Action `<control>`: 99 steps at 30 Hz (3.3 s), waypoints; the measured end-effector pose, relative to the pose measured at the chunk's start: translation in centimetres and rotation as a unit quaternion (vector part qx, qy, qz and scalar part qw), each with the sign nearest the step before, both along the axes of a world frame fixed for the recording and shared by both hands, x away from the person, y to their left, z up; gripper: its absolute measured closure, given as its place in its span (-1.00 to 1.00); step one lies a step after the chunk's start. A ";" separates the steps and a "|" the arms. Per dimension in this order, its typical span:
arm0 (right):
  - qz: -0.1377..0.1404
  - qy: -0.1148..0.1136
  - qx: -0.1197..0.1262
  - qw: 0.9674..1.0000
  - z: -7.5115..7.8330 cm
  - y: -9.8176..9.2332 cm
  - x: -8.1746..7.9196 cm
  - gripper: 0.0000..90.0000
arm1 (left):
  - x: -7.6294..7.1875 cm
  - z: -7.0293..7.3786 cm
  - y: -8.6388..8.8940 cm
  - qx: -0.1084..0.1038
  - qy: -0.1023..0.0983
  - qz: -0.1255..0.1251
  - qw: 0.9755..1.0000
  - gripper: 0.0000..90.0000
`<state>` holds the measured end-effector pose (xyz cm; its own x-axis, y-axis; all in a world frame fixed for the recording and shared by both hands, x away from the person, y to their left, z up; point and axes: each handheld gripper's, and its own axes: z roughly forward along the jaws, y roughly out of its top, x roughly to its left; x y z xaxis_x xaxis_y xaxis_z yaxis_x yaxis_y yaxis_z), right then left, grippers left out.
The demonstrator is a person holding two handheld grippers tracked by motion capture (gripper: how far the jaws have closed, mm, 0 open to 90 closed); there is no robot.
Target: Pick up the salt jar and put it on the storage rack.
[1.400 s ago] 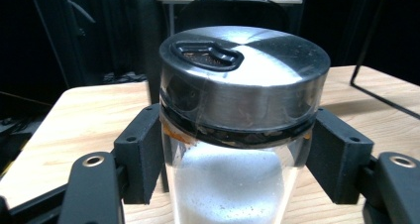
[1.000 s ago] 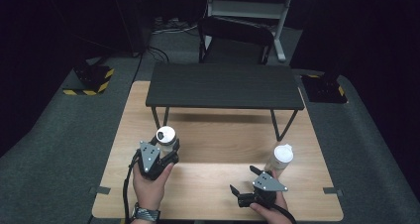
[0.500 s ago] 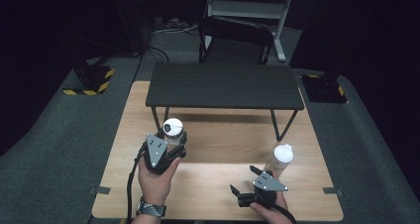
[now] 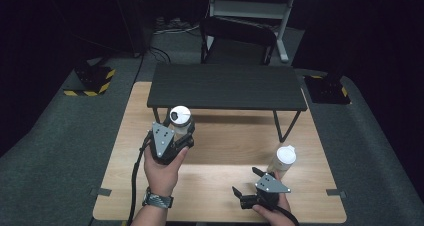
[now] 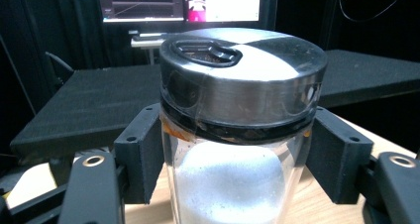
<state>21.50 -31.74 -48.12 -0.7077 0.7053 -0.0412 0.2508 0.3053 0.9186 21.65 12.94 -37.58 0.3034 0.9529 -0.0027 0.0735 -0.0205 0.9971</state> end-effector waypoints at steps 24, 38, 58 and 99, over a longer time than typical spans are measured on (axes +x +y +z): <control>0.001 0.000 0.001 1.000 0.0 -0.1 0.0 -0.99 | 3.4 4.6 -0.9 -0.008 -0.022 0.000 1.000 -0.29; -0.001 0.003 0.005 1.000 0.0 -0.2 0.1 -0.99 | 8.7 5.1 -2.9 -0.006 -0.004 0.009 1.000 -0.29; -0.001 0.001 0.007 1.000 -0.1 -0.3 0.0 -0.99 | 13.9 5.1 -4.8 -0.001 0.022 0.019 1.000 -0.29; -0.001 0.001 0.011 1.000 -0.2 -0.4 0.0 -0.99 | 14.2 4.8 -4.8 -0.010 0.024 0.024 0.999 -0.71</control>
<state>21.53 -32.13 -48.30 -0.7061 0.7077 -0.0238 0.2536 0.2842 0.9246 35.85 8.14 -32.73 0.2569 0.9658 -0.0359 0.1214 0.0046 0.9926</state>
